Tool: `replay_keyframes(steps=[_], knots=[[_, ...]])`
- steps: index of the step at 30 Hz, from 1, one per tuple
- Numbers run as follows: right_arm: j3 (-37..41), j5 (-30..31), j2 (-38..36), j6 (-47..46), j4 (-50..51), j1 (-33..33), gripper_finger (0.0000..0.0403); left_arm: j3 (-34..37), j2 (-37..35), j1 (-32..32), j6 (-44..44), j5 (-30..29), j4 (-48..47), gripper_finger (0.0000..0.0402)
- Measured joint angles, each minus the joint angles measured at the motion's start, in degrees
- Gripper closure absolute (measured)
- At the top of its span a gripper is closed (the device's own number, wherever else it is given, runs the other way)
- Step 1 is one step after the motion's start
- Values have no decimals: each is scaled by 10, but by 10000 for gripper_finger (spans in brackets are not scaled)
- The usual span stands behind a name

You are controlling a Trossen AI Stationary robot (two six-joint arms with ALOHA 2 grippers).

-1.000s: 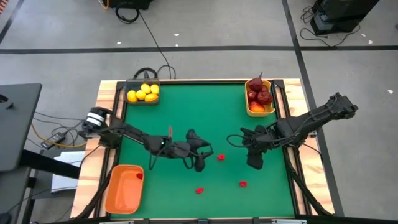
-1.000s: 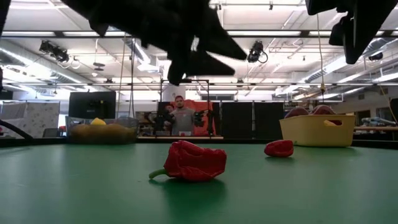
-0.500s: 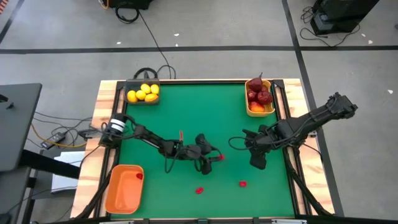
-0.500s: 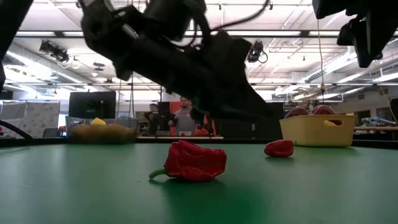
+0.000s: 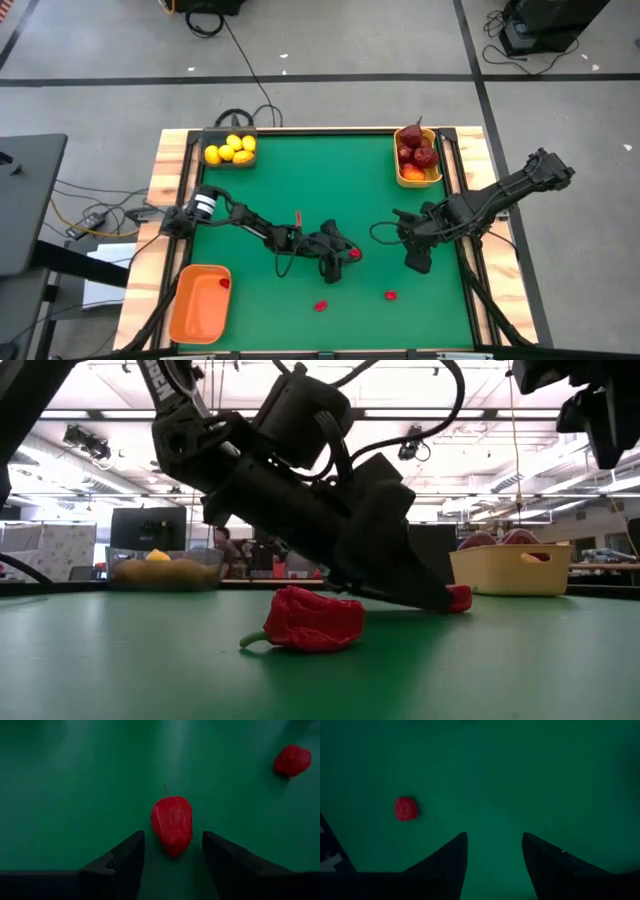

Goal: Sort produce into baskets
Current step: Put the top red bell pepper into the orange bin

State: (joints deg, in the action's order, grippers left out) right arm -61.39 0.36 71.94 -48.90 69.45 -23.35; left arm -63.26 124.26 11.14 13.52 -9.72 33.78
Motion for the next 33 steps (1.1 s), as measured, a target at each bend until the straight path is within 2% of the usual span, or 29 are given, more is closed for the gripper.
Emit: replay_keyframes(steps=[4,9,15,19,21,28,33], knots=[[0,0,0,-8,-1,1,204,0,2,-2,0,2,0,210],[0,9,0,-22,-5,1,204,0,3,-13,0,3,5,250],[0,9,0,-22,-5,6,204,0,1,-29,7,6,33,321],[0,10,0,-35,-5,11,204,0,-19,-39,21,69,21,380],[0,10,0,-47,-5,11,204,1,-43,-41,22,97,-12,391],[0,12,0,-50,-6,13,204,1,-163,-39,-42,83,-223,392],[0,40,0,-52,-17,23,204,1,-264,-37,-27,105,-397,393]])
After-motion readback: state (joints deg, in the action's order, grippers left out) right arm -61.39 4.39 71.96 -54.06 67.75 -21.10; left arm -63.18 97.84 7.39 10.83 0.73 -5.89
